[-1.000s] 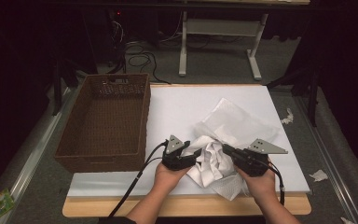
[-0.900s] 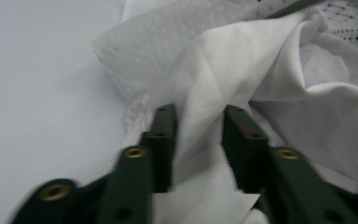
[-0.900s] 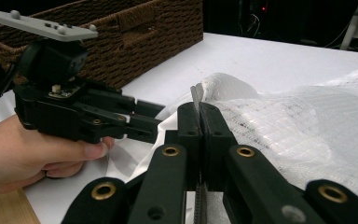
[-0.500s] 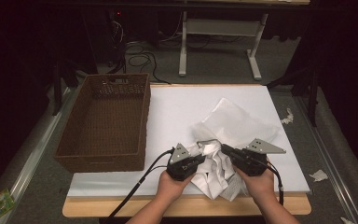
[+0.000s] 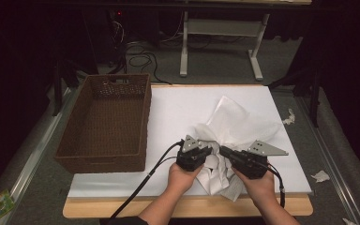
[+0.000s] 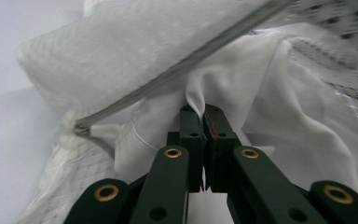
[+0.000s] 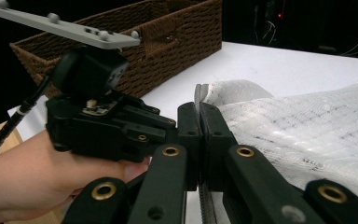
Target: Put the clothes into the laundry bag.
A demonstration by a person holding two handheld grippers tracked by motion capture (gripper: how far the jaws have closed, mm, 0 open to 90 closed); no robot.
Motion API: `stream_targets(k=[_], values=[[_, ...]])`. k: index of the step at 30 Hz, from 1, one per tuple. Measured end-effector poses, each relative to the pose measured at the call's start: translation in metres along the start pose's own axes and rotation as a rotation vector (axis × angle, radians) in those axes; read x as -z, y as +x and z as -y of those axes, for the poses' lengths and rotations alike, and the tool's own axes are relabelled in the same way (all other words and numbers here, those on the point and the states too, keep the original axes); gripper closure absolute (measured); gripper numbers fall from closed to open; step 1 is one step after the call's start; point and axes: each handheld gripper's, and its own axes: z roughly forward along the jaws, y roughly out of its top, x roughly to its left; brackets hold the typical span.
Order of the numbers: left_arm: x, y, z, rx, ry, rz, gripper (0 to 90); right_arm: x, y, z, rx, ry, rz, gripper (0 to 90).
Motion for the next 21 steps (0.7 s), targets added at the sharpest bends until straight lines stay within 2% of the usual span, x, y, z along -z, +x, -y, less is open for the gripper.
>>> stream_targets(k=[2, 6, 7, 9, 11, 13, 16, 18, 21], values=[[0.002, 0.004, -0.001, 0.013, -0.012, -0.030, 87.7, 0.002, -0.001, 0.000, -0.002, -0.005, 0.005, 89.1], [0.011, 0.014, -0.003, 0.059, -0.079, -0.095, 87.8, 0.004, -0.005, 0.000, -0.010, -0.010, 0.016, 89.1], [0.012, 0.015, -0.002, 0.058, -0.086, -0.105, 87.8, 0.003, -0.006, 0.000, -0.010, -0.009, 0.021, 89.0], [0.012, 0.017, 0.001, 0.046, -0.071, -0.101, 87.0, 0.002, -0.007, 0.001, -0.012, -0.002, 0.026, 89.0], [0.013, 0.017, 0.005, 0.046, -0.075, -0.085, 80.3, 0.001, -0.007, 0.001, -0.011, 0.004, 0.026, 89.0], [0.017, 0.017, 0.009, 0.040, -0.087, -0.069, 69.4, 0.001, -0.007, 0.002, -0.012, 0.009, 0.029, 89.0], [0.027, 0.019, 0.014, 0.050, -0.122, -0.063, 49.3, 0.001, -0.008, 0.002, -0.009, 0.008, 0.034, 89.0], [0.034, 0.024, 0.018, 0.055, -0.121, -0.071, 38.0, 0.001, -0.008, 0.002, -0.010, 0.010, 0.034, 89.0], [0.038, 0.033, 0.025, 0.080, -0.063, -0.067, 30.6, 0.000, -0.007, 0.003, -0.009, 0.012, 0.033, 89.0]])
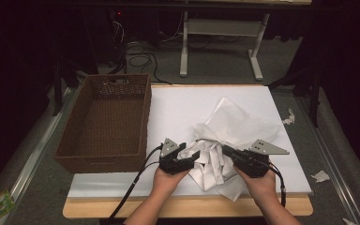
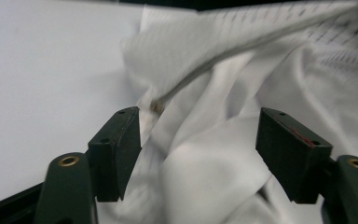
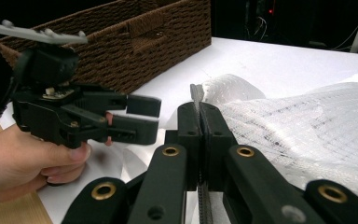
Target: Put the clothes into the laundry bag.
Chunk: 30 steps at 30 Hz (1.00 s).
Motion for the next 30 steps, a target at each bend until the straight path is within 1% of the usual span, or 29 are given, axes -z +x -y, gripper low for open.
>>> stream_targets(k=[1, 2, 3, 4, 6, 7, 8, 11, 13, 15, 17, 20, 22, 25, 27, 30], values=[[0.000, 0.003, 0.002, 0.006, 0.028, 0.005, 29.8, 0.000, 0.000, 0.000, 0.001, 0.002, -0.001, 89.0], [0.001, 0.004, 0.003, 0.010, 0.042, 0.009, 29.6, 0.000, 0.000, 0.000, 0.003, 0.001, -0.001, 89.0], [0.001, 0.004, 0.004, 0.021, 0.048, 0.025, 30.8, -0.001, 0.001, 0.000, 0.003, 0.002, -0.001, 89.0], [0.000, 0.003, 0.004, 0.021, 0.055, 0.038, 33.6, -0.001, 0.001, 0.000, 0.003, 0.002, -0.001, 89.0], [-0.003, 0.000, 0.005, 0.005, 0.096, 0.066, 42.0, -0.001, 0.001, 0.000, 0.003, 0.002, 0.000, 89.0], [-0.004, -0.001, 0.005, -0.013, 0.111, 0.064, 46.4, -0.001, 0.001, 0.000, 0.003, 0.003, -0.001, 89.0], [-0.004, -0.002, 0.005, -0.022, 0.117, 0.062, 50.7, -0.001, 0.001, 0.000, 0.002, 0.002, 0.000, 89.0], [-0.005, -0.001, 0.005, -0.009, 0.126, 0.073, 63.6, -0.001, 0.000, 0.000, 0.002, 0.004, 0.000, 89.0], [-0.005, -0.002, 0.005, -0.023, 0.132, 0.079, 72.6, -0.001, 0.000, 0.000, 0.002, 0.005, 0.000, 89.0], [-0.005, -0.004, 0.005, -0.046, 0.134, 0.082, 79.9, -0.001, 0.001, 0.001, 0.000, 0.007, 0.001, 89.0], [-0.004, -0.007, 0.005, -0.051, 0.127, 0.084, 83.4, -0.001, 0.001, 0.001, 0.001, 0.006, 0.000, 89.0], [-0.001, -0.013, 0.001, -0.056, 0.086, 0.096, 84.8, -0.001, 0.001, 0.001, 0.004, 0.004, 0.001, 89.0], [0.004, -0.021, -0.008, -0.067, 0.034, 0.119, 85.1, -0.002, 0.001, 0.001, 0.005, 0.008, 0.002, 89.0], [0.007, -0.036, -0.020, -0.092, -0.019, 0.143, 85.3, -0.003, 0.001, 0.002, 0.005, 0.012, 0.000, 89.1], [0.004, -0.045, -0.028, -0.099, -0.042, 0.160, 85.4, -0.003, 0.002, 0.001, 0.008, 0.012, -0.003, 89.1], [-0.008, -0.057, -0.032, -0.120, -0.046, 0.167, 85.3, -0.002, 0.004, 0.001, 0.010, 0.008, -0.011, 89.1]])
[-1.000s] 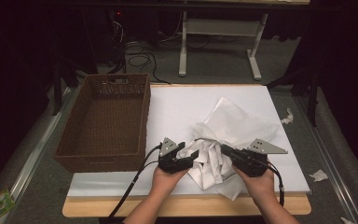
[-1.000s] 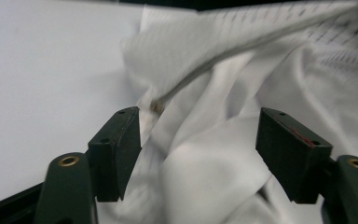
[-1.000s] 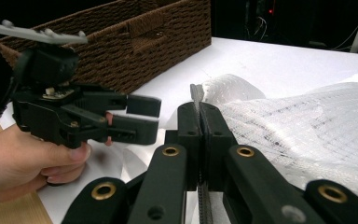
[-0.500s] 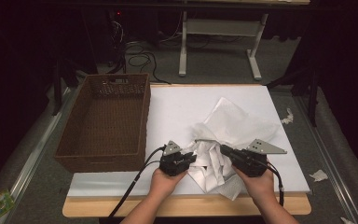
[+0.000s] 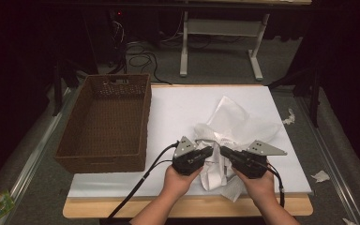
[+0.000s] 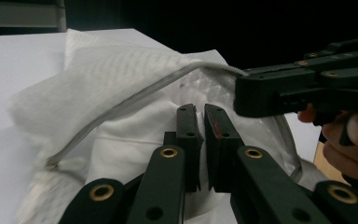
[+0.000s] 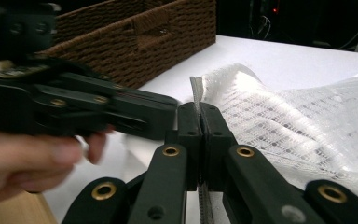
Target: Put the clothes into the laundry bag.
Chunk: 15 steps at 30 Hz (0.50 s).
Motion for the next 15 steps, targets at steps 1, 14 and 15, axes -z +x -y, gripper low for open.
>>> stream_targets(k=[1, 14, 15], values=[[-0.005, -0.001, 0.000, -0.001, 0.001, -0.003, 85.3, 0.001, 0.001, 0.000, 0.006, -0.004, -0.005, 89.2], [-0.040, 0.026, 0.008, 0.055, 0.019, -0.139, 83.6, 0.011, 0.004, -0.005, 0.008, -0.043, -0.019, 89.2], [-0.039, 0.026, 0.009, 0.055, 0.018, -0.136, 81.0, 0.010, 0.003, -0.004, 0.012, -0.038, -0.020, 89.2]])
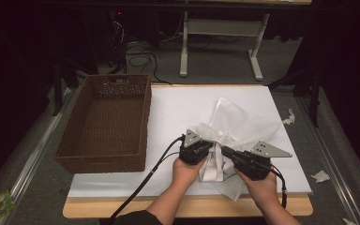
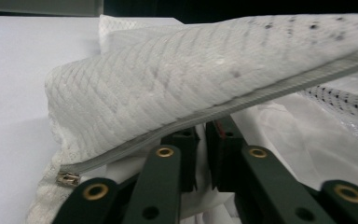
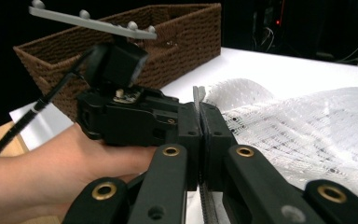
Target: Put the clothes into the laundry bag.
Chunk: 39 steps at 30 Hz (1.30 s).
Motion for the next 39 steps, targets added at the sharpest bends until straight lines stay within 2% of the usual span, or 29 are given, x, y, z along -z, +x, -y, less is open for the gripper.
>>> stream_targets(k=[2, 6, 10, 14, 18, 22, 25, 27, 29, 32, 36, 39], values=[[0.004, 0.001, 0.001, -0.010, -0.002, 0.012, 72.3, -0.001, -0.001, 0.001, -0.003, 0.007, 0.002, 89.2], [0.016, 0.003, 0.008, -0.031, -0.014, 0.033, 60.6, -0.003, -0.002, 0.002, -0.003, 0.015, 0.005, 89.2], [0.031, 0.007, 0.016, -0.009, -0.033, 0.039, 48.3, -0.004, -0.002, 0.003, -0.002, 0.018, 0.010, 89.1], [0.044, 0.012, 0.023, 0.001, -0.027, 0.034, 34.7, -0.004, -0.002, 0.003, 0.003, 0.025, 0.011, 89.1], [0.053, 0.015, 0.031, 0.016, -0.002, 0.042, 29.1, -0.004, -0.001, 0.003, -0.001, 0.028, 0.013, 89.2], [0.058, 0.012, 0.039, 0.009, 0.069, 0.058, 27.2, -0.004, -0.002, 0.003, -0.002, 0.028, 0.014, 89.1], [0.054, 0.011, 0.041, 0.028, 0.134, 0.089, 36.9, -0.004, -0.001, 0.003, -0.002, 0.027, 0.015, 89.1], [0.051, 0.011, 0.040, 0.028, 0.177, 0.094, 50.7, -0.004, -0.001, 0.003, 0.000, 0.024, 0.016, 89.1], [0.050, 0.011, 0.040, 0.024, 0.193, 0.096, 69.1, -0.004, -0.001, 0.003, -0.001, 0.023, 0.016, 89.1], [0.049, 0.010, 0.040, 0.007, 0.195, 0.095, 86.8, -0.004, -0.002, 0.003, -0.002, 0.024, 0.013, 89.1], [0.046, 0.004, 0.033, -0.013, 0.147, 0.097, 88.1, -0.005, -0.002, 0.004, -0.002, 0.026, 0.013, 89.2], [0.037, -0.002, 0.024, -0.023, 0.111, 0.087, 88.2, -0.006, -0.001, 0.004, 0.002, 0.029, 0.012, 89.1]])
